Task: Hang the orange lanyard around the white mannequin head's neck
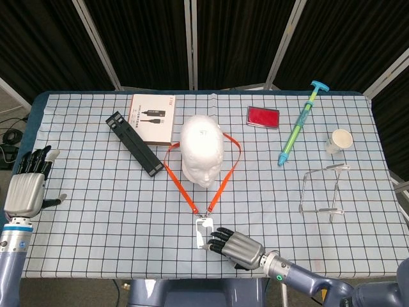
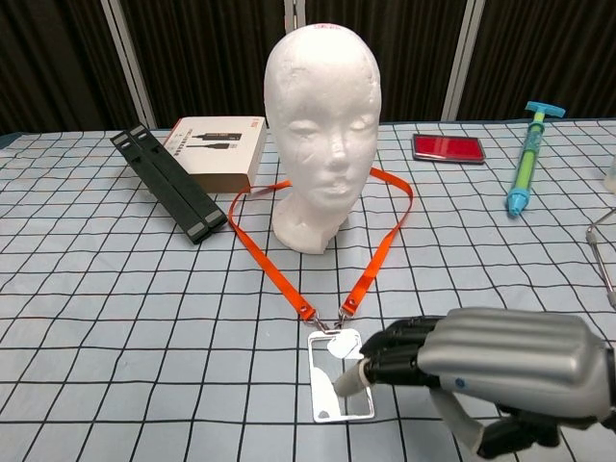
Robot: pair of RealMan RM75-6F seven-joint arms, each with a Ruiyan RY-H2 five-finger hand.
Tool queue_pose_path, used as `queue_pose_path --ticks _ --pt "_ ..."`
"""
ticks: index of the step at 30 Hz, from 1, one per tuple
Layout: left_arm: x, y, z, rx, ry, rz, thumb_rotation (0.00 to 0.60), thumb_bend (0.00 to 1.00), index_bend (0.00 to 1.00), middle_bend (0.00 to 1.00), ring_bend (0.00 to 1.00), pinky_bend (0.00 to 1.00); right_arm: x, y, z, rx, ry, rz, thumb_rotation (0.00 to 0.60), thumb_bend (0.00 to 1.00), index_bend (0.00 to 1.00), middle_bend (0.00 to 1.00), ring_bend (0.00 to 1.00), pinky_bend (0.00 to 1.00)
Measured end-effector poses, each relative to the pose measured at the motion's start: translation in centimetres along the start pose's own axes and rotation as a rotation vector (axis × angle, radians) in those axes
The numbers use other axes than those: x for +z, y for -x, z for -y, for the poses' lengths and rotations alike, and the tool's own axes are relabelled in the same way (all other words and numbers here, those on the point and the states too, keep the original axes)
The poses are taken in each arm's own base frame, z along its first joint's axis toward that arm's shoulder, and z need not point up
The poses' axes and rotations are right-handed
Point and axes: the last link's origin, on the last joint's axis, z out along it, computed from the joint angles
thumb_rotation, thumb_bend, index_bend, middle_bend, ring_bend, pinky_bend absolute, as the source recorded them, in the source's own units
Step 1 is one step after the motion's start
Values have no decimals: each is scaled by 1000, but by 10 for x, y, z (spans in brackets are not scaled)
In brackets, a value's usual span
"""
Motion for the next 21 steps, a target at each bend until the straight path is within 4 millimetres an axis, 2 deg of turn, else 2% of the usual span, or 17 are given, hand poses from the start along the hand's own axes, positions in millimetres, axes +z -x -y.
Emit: queue_pose_path --ticks 2,4,6,8,9,12,15,17,21 --pt "-1 0 1 -3 1 -3 600 0 0 0 0 0 -10 -9 -5 -22 11 -71 600 937 170 163 83 98" --pt "-2 0 1 -4 3 -4 600 0 0 0 0 0 -21 -17 -12 -48 31 -140 600 804 149 159 83 91" --pt "-5 0 1 -6 5 -5 600 0 0 0 0 0 -37 -27 -22 -85 66 -224 600 455 99 148 77 87" --pt "-8 0 1 -8 6 -5 600 0 0 0 0 0 -57 -35 -36 -123 122 -306 600 199 60 123 51 56" --pt "-10 0 1 -11 7 -3 600 0 0 0 0 0 -67 -38 -42 -139 149 -341 600 108 35 94 28 30" --pt "-16 -1 1 -6 14 -4 600 0 0 0 0 0 -102 -43 -65 -205 255 -442 600 6 0 9 0 0" --pt "-24 -1 2 10 12 -15 600 0 0 0 0 0 -139 -39 -85 -245 398 -487 600 0 0 0 0 0" --pt "-30 -1 4 18 8 -20 600 0 0 0 0 0 -154 -39 -93 -239 478 -499 600 0 0 0 0 0" --pt "-43 1 9 23 -5 -21 600 0 0 0 0 0 -168 -44 -94 -168 599 -549 600 0 0 0 0 0"
